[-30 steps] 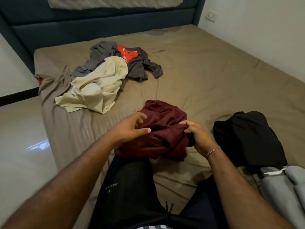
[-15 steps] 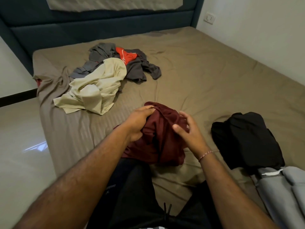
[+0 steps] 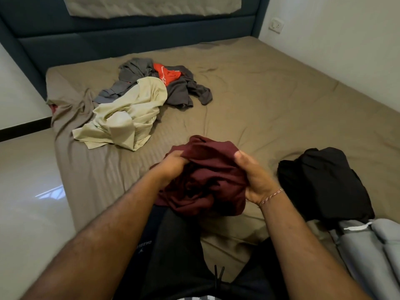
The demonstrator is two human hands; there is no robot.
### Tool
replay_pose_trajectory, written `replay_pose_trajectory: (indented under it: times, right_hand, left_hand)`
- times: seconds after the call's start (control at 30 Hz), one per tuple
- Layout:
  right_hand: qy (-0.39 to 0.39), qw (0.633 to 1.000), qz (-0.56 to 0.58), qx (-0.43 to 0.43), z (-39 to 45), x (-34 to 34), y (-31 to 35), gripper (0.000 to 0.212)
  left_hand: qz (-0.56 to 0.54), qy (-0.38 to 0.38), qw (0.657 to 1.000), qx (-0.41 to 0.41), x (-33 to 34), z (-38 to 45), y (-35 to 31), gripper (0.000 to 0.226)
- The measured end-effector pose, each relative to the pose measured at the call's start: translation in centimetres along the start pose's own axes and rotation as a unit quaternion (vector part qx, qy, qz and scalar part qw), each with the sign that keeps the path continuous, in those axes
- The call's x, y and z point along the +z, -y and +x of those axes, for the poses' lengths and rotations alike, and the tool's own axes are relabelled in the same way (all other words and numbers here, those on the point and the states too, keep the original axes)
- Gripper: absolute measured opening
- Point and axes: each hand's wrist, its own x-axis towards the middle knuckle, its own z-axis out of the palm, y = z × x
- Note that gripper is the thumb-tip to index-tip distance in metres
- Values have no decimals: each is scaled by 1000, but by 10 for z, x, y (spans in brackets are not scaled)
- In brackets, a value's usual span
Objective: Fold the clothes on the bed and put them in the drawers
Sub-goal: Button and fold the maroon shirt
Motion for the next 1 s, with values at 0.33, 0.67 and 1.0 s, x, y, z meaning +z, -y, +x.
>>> replay_pose_trajectory:
  times: [0.33, 0.67, 1.0]
  right_hand:
    - [-113, 989, -74, 58, 5, -8, -29, 26]
    - [-98, 995, -27, -20, 5, 17, -24, 58]
    - [-188, 978, 32, 87, 11, 13, -35, 34]
  left_hand:
    - [-115, 69, 991, -8, -14, -22, -31, 43]
    - [165, -27, 981, 95, 16, -16, -4, 20]
    - [-217, 226, 947, 72, -9, -42, -21, 63]
